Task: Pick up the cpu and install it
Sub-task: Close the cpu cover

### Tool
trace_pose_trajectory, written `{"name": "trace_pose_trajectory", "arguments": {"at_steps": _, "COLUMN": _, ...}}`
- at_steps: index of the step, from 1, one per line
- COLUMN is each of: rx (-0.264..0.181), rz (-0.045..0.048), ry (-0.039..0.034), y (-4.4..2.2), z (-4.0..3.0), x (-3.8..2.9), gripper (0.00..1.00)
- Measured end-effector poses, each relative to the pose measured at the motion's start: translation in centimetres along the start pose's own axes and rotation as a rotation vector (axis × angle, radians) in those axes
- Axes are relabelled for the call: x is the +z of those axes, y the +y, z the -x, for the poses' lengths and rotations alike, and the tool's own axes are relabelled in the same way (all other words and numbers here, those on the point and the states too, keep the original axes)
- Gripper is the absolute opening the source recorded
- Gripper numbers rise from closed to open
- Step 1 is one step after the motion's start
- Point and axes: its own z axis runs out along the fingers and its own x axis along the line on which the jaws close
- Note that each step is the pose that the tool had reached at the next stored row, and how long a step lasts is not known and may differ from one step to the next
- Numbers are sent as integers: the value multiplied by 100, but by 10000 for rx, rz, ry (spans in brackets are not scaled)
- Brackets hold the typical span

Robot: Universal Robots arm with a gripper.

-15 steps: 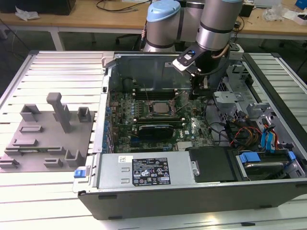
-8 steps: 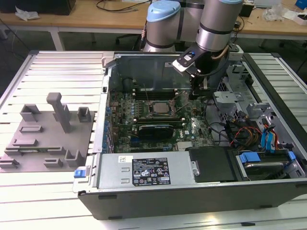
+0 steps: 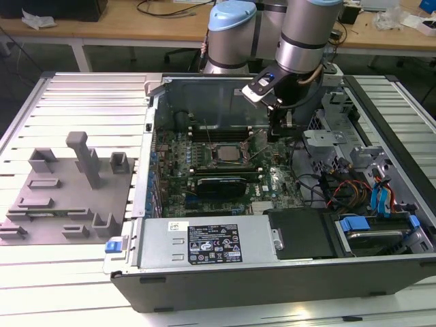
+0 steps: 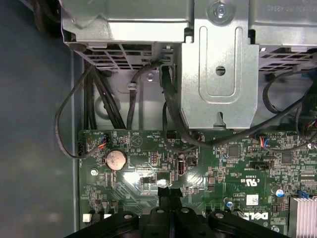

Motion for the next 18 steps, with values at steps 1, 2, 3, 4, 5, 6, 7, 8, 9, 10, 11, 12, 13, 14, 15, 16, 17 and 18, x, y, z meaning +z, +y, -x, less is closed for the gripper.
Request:
{"name": "trace_pose_trajectory", "arguments": {"at_steps": 1, "rx": -2, "rz": 0, "ry": -1, "y": 0, "z": 0, "x": 0, "gripper": 11}}
{"name": "trace_pose_trajectory", "arguments": {"at_steps": 2, "rx": -2, "rz": 0, "ry": -2, "y": 0, "z": 0, "x": 0, "gripper": 11}}
{"name": "trace_pose_trajectory", "arguments": {"at_steps": 3, "rx": -1, "rz": 0, "ry": -1, "y": -1, "z": 0, "x": 0, "gripper": 11}}
{"name": "trace_pose_trajectory", "arguments": {"at_steps": 4, "rx": -1, "rz": 0, "ry": -1, "y": -1, "z": 0, "x": 0, "gripper": 11}}
{"name": "trace_pose_trajectory", "arguments": {"at_steps": 5, "rx": 1, "rz": -1, "ry": -1, "y": -4, "z": 0, "x": 0, "gripper": 11}}
{"name": "trace_pose_trajectory", "arguments": {"at_steps": 6, "rx": 2, "rz": 0, "ry": -1, "y": -7, "z": 0, "x": 0, "gripper": 11}}
{"name": "trace_pose_trajectory", "arguments": {"at_steps": 7, "rx": 0, "rz": 0, "ry": -1, "y": -11, "z": -1, "x": 0, "gripper": 11}}
{"name": "trace_pose_trajectory", "arguments": {"at_steps": 8, "rx": 0, "rz": 0, "ry": -1, "y": -16, "z": 0, "x": 0, "gripper": 11}}
{"name": "trace_pose_trajectory", "arguments": {"at_steps": 9, "rx": 0, "rz": -1, "ry": -1, "y": -25, "z": 0, "x": 1, "gripper": 11}}
{"name": "trace_pose_trajectory", "arguments": {"at_steps": 10, "rx": -1, "rz": 0, "ry": -1, "y": -40, "z": -1, "x": 1, "gripper": 11}}
{"name": "trace_pose_trajectory", "arguments": {"at_steps": 11, "rx": -1, "rz": 0, "ry": -1, "y": -48, "z": 0, "x": 1, "gripper": 11}}
{"name": "trace_pose_trajectory", "arguments": {"at_steps": 12, "rx": -1, "rz": 0, "ry": -1, "y": -59, "z": -1, "x": 2, "gripper": 11}}
{"name": "trace_pose_trajectory", "arguments": {"at_steps": 13, "rx": -1, "rz": 0, "ry": -1, "y": -78, "z": 0, "x": 3, "gripper": 11}}
{"name": "trace_pose_trajectory", "arguments": {"at_steps": 14, "rx": -1, "rz": 0, "ry": -1, "y": -91, "z": 0, "x": 3, "gripper": 11}}
{"name": "trace_pose_trajectory", "arguments": {"at_steps": 15, "rx": -1, "rz": 0, "ry": -1, "y": -99, "z": 0, "x": 3, "gripper": 11}}
{"name": "trace_pose_trajectory", "arguments": {"at_steps": 16, "rx": 0, "rz": -1, "ry": -2, "y": -108, "z": 0, "x": 3, "gripper": 11}}
{"name": "trace_pose_trajectory", "arguments": {"at_steps": 17, "rx": 0, "rz": 0, "ry": -1, "y": -123, "z": -1, "x": 4, "gripper": 11}}
{"name": "trace_pose_trajectory", "arguments": {"at_steps": 18, "rx": 0, "rz": 0, "ry": -1, "y": -132, "z": -1, "x": 4, "gripper": 11}}
